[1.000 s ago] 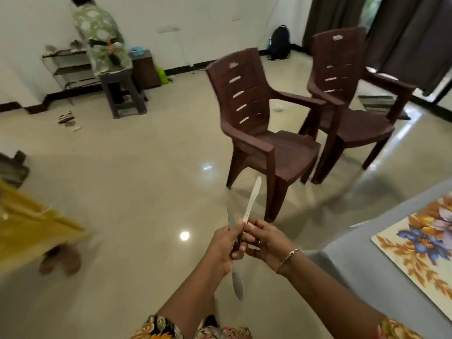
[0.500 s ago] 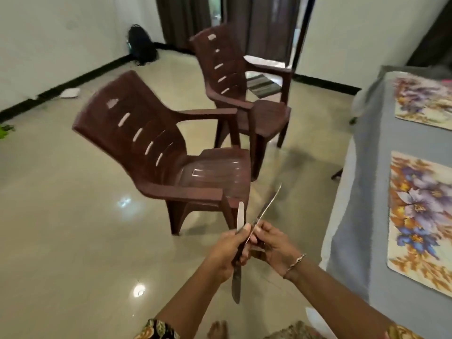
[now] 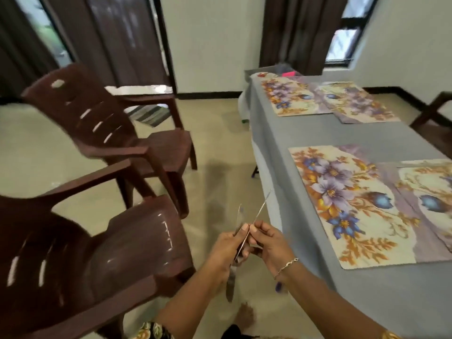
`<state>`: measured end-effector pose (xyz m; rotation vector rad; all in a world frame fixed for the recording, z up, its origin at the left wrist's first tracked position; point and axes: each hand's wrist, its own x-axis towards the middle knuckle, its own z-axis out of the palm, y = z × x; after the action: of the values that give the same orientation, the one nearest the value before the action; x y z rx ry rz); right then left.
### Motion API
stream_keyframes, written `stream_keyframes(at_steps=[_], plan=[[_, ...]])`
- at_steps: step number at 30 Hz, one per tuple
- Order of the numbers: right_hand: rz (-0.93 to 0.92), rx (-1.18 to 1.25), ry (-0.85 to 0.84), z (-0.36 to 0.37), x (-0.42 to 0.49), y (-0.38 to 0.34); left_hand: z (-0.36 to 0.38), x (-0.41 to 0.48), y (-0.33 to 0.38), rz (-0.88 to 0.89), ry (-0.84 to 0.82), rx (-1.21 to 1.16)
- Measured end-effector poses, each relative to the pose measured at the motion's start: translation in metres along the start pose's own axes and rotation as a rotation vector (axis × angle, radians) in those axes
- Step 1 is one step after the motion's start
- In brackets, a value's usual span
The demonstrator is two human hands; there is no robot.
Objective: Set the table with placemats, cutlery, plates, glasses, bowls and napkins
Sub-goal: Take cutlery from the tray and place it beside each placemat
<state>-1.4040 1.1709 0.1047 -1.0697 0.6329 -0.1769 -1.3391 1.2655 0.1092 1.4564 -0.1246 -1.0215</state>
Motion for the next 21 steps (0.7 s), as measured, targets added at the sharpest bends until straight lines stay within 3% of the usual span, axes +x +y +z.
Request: stream_keyframes(at_steps=[9, 12, 16, 21], plan=[[-0.196, 0.137, 0.365, -0.066, 0.073, -0.068, 0.060, 0.114, 0.073, -0.055, -0.182, 0.258], [-0.204, 0.199, 0.545, -0.088, 0.082, -0.080, 0.075, 0.143, 0.082, -0.104, -0.139, 0.255], [-0.215, 0.330, 0.707, -0.117, 0.077, -0.083, 0.104, 0.170, 0.088, -0.160, -0.226, 0.271], [-0.292, 0.293, 0.989, -0.156, 0.072, -0.077, 0.160, 0.208, 0.101, -0.219, -0.373, 0.301]])
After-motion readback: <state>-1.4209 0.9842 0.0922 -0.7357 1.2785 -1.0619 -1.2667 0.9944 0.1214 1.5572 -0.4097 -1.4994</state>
